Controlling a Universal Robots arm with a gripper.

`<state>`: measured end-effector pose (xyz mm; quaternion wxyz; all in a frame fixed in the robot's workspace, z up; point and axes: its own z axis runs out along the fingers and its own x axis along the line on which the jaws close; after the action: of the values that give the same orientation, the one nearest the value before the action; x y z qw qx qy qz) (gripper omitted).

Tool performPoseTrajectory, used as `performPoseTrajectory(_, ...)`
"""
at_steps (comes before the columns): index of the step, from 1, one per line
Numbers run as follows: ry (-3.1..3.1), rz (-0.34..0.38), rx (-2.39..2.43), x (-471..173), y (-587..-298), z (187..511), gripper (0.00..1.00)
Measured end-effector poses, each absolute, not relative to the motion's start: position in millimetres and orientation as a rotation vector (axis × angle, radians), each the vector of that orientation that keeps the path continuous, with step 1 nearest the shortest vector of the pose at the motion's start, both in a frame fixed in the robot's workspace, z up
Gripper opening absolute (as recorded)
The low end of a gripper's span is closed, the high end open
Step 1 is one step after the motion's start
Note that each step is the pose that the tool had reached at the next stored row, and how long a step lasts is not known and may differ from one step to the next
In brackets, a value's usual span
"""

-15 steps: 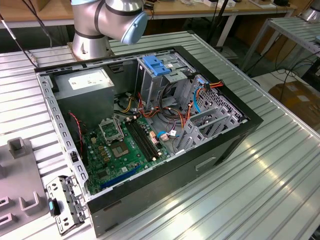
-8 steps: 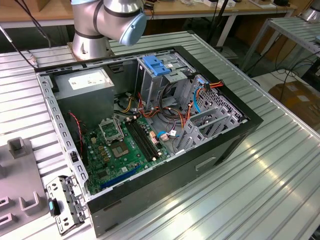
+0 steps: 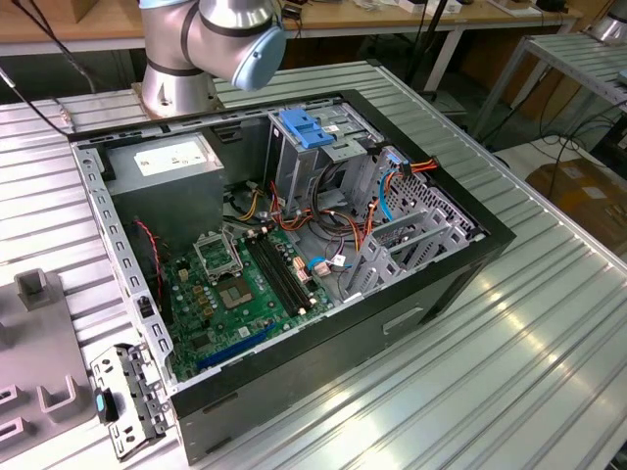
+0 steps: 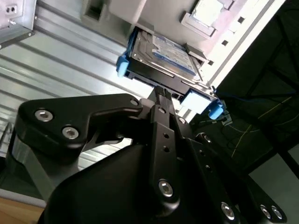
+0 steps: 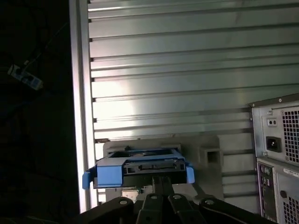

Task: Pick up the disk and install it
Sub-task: 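Reach for the disk, then pick up the disk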

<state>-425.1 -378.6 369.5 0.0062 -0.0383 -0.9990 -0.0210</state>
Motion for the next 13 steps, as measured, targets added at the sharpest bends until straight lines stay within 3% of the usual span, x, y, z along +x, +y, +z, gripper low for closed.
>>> performPoseTrajectory(5,-3.121,-0.065,-0.120,-461.3,-378.6,365.7,0.11)
performPoseTrajectory(13,-3.121,-0.065,-0.120,-465.1,-378.5,365.7,0.11)
